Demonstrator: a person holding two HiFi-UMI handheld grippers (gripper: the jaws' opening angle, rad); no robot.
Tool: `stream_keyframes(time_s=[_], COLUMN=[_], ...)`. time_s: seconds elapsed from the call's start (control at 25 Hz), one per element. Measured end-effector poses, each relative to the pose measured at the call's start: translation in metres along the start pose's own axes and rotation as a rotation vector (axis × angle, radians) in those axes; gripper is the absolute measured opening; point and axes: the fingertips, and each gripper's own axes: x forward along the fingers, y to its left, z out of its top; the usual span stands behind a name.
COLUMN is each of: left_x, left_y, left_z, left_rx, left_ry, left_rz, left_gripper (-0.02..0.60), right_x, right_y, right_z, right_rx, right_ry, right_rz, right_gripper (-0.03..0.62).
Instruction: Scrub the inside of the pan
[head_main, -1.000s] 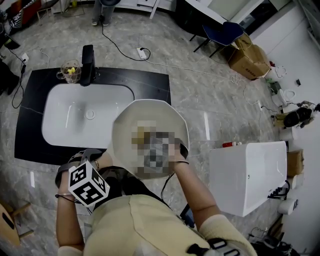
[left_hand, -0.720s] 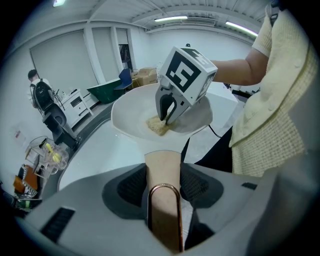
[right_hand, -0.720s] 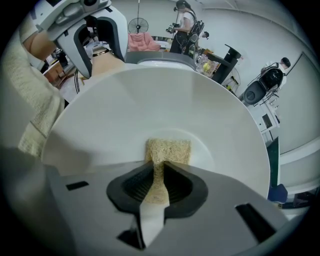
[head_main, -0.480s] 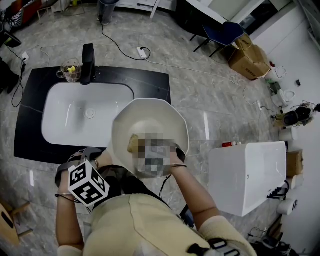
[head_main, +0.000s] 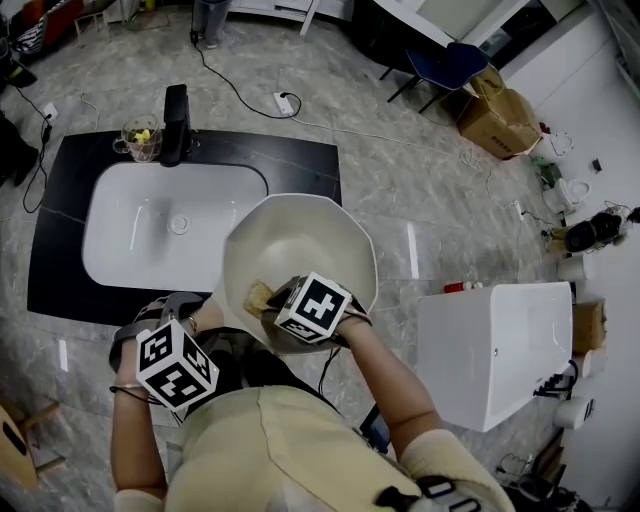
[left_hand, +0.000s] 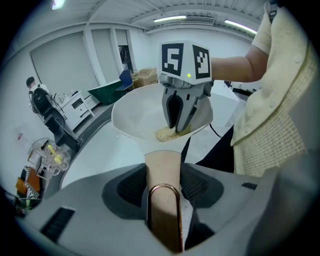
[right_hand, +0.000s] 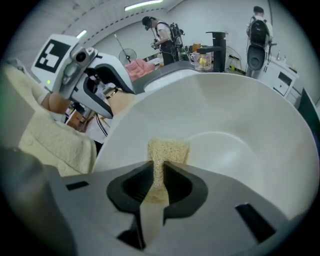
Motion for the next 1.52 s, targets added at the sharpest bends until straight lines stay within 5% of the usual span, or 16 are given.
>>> stream_keyframes(time_s=[0.2, 0.52, 1.12, 1.52], left_x=[-0.003, -0.001, -0.002, -0.010], left_y=[-0.002, -0.002, -0.001, -0.001], left_z=[0.001, 0.001, 0.000, 0.001], left_rx=[-0.001, 0.003, 0.010, 0.053], left_ry=[-0.002, -0.006, -0.017, -0.056], left_rz=[0.004, 0.006, 0.025, 0.050], left_gripper=[0.213, 0.213, 0.213, 0.212], right_x=[-0.005, -0.008, -0.024, -0.037], right_y=[0.010, 0.014, 0.025, 0.028], right_z=[0.009, 0.017, 0.030, 0.033], right_rx=[0.086, 0.134, 0.281, 0.308], right_ry=[-0.080, -0.152, -0.327, -0.423], right_rz=[0.102, 0.130, 0.308, 0.338], right_gripper=[0.068, 0.067, 0.067, 0.067])
